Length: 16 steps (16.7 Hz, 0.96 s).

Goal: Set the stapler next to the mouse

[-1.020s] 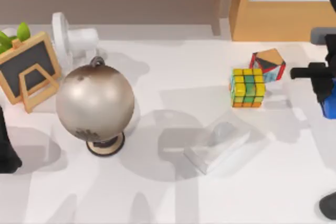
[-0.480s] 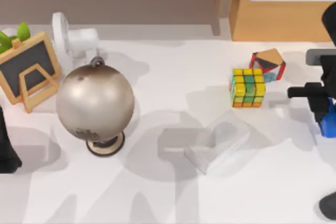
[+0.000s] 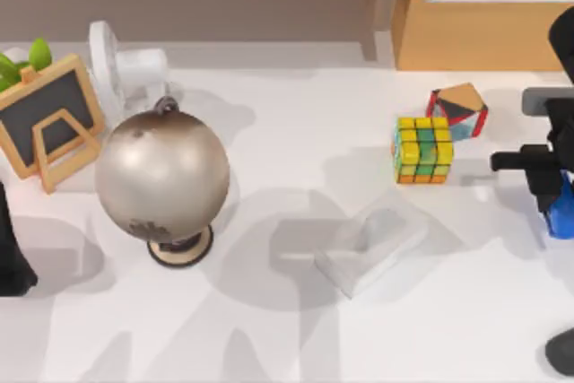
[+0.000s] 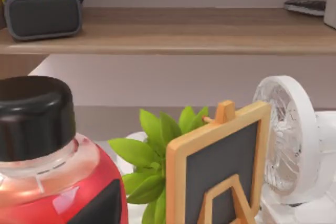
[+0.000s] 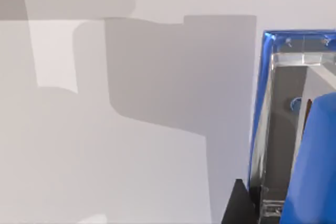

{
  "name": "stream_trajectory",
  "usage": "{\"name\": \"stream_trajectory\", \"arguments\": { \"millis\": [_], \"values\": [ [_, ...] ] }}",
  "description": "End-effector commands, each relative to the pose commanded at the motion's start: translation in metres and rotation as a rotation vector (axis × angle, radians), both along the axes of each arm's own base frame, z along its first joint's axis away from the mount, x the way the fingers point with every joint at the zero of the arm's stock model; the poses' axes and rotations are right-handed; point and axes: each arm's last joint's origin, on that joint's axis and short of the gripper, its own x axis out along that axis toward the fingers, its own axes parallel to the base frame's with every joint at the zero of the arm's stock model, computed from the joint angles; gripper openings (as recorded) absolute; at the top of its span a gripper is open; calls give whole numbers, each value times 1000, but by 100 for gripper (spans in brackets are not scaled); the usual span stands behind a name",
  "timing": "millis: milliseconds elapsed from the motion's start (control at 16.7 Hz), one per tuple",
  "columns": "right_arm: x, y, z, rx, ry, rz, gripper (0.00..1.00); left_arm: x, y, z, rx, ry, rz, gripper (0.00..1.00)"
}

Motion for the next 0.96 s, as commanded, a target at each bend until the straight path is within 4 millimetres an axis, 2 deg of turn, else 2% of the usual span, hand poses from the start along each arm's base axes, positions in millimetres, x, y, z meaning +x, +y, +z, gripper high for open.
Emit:
{"name": "stream_trajectory", "arguments": {
  "millis": [600, 960],
  "values": [
    [0, 0, 0, 0, 0, 0, 98, 0, 0, 0, 0, 0, 0, 100],
    [0, 0, 0, 0, 0, 0, 100, 0, 0, 0, 0, 0, 0, 100]
  ]
}}
